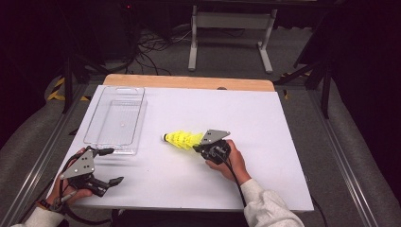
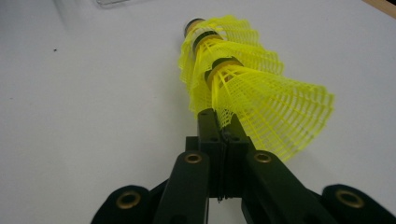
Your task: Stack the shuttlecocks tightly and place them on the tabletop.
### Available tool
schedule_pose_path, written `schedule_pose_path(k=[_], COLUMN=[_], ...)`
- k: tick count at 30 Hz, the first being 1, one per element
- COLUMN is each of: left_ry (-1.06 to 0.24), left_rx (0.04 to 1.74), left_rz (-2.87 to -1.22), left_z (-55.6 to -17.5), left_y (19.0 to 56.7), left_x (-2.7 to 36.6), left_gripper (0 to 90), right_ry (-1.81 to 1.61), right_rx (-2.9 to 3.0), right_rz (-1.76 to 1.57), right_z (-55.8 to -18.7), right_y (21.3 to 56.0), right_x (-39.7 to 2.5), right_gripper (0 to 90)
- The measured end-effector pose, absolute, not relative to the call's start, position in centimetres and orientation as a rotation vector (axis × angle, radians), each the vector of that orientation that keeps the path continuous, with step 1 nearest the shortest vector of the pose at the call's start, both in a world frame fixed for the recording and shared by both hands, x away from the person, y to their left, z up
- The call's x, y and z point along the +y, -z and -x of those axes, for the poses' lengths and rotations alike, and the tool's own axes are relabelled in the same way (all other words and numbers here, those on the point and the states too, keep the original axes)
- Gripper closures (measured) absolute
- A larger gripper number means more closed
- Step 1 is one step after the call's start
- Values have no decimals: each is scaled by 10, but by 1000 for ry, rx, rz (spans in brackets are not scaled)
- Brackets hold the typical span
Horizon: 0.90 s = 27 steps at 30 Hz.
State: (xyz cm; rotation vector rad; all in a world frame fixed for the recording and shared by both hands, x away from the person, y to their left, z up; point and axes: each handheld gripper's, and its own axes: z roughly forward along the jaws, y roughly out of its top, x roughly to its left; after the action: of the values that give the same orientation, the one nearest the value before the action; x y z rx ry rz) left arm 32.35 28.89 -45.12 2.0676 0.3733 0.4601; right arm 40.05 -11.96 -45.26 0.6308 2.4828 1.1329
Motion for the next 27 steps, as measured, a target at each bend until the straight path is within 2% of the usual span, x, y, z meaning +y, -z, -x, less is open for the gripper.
schedule_pose_path(k=[17, 27], left_ry=[-456, -455], left_rx=[372, 372], left_rz=[-2070, -2069], left_z=[-323, -323], left_y=[451, 451], left_x=[289, 289], left_gripper=[41, 41], right_ry=[-1158, -1141], right_rx=[2493, 2528], right_rz=[-612, -620], right_z=[-409, -412], right_y=[460, 466], right_x=[-105, -102], right_gripper=[882, 794])
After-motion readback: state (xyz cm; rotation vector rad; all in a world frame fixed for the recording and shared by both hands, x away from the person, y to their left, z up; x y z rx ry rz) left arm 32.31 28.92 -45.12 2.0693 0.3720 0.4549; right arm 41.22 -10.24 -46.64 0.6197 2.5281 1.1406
